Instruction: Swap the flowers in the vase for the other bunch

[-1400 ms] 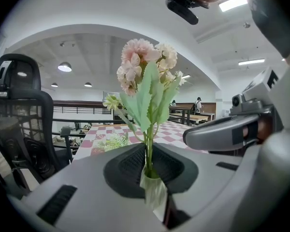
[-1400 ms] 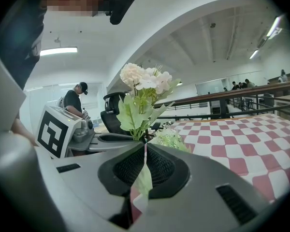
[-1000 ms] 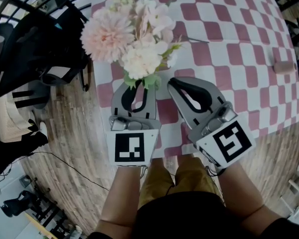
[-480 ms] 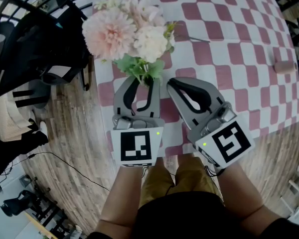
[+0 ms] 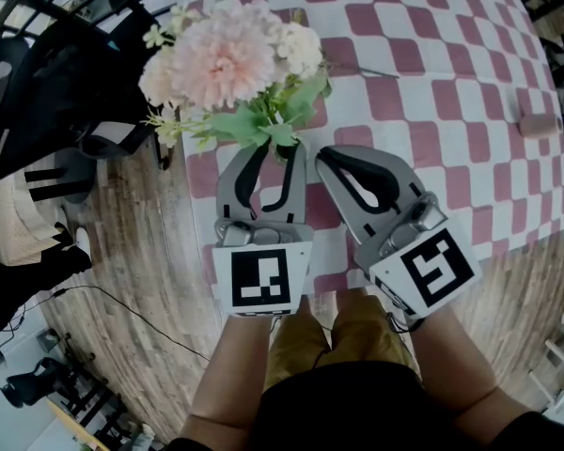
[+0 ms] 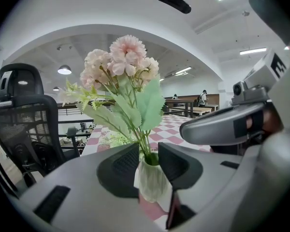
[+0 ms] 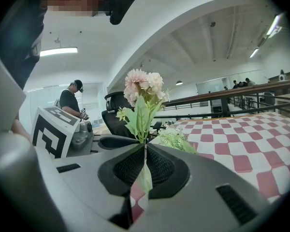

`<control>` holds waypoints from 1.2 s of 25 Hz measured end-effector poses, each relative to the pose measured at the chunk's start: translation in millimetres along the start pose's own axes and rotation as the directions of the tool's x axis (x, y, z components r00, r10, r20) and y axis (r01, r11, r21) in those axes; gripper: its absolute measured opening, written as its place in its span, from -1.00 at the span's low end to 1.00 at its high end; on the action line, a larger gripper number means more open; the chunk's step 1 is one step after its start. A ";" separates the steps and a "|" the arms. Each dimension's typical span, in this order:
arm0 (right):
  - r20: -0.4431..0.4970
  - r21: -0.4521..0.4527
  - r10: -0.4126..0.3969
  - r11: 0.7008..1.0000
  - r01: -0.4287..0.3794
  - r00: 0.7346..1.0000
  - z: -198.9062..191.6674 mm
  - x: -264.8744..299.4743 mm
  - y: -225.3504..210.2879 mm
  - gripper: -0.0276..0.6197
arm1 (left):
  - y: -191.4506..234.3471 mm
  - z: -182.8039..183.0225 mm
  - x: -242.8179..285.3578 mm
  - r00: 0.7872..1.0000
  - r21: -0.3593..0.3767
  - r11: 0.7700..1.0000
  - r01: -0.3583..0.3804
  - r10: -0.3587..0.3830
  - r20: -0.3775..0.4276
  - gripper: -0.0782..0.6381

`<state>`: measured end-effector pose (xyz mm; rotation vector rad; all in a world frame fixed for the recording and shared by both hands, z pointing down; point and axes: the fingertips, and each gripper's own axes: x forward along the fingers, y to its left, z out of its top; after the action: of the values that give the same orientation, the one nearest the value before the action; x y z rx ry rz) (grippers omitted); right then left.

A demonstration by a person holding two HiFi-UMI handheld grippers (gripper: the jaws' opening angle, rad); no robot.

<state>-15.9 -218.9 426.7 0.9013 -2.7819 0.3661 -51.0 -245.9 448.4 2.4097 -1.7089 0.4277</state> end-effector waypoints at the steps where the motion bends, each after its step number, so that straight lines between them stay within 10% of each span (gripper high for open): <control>1: 0.000 0.000 0.000 1.000 0.000 1.000 0.2 0.5 0.5 -0.80 | 0.3 -0.2 -1.1 1.000 -0.002 1.000 -0.001 0.001 0.000 -0.43; 30: -0.013 -0.005 0.015 1.000 -0.015 1.000 -7.2 -0.1 20.1 -0.80 | -7.4 -13.6 -23.7 1.000 -0.022 1.000 0.008 -0.008 -0.020 -0.40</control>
<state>-27.0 -201.0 430.0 0.8746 -2.7781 0.3657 -53.3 -218.3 454.0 2.3877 -1.6861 0.4285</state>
